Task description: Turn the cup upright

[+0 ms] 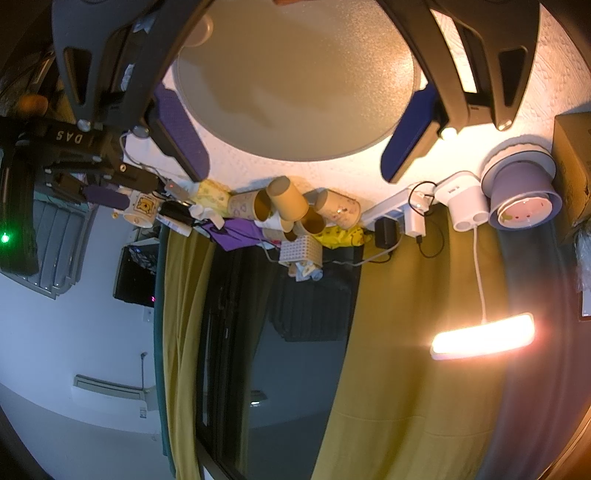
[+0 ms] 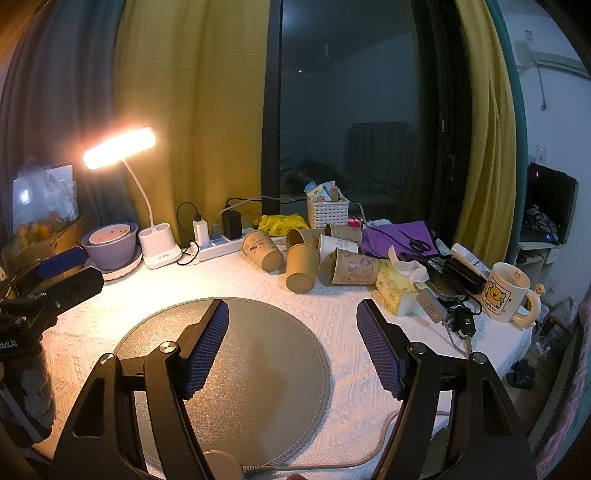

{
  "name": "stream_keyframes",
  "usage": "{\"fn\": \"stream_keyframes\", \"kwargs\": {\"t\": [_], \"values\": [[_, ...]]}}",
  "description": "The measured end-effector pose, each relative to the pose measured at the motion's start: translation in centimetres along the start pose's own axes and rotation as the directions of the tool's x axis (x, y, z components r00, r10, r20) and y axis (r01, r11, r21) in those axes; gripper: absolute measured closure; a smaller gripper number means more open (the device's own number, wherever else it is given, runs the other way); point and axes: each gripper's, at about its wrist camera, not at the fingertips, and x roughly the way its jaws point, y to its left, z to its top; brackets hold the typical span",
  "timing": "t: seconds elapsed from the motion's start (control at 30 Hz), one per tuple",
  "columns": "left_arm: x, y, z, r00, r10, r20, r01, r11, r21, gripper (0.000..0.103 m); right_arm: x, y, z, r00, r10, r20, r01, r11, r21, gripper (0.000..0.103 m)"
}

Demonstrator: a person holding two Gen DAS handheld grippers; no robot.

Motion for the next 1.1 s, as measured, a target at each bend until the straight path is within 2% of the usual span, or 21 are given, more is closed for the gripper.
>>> {"fn": "stream_keyframes", "kwargs": {"t": [1.1], "values": [[0.09, -0.18, -0.07, 1.0, 0.001, -0.006, -0.001, 1.0, 0.001, 0.008, 0.09, -0.07, -0.06, 1.0, -0.001, 0.0, 0.001, 1.0, 0.002, 0.028]]}}
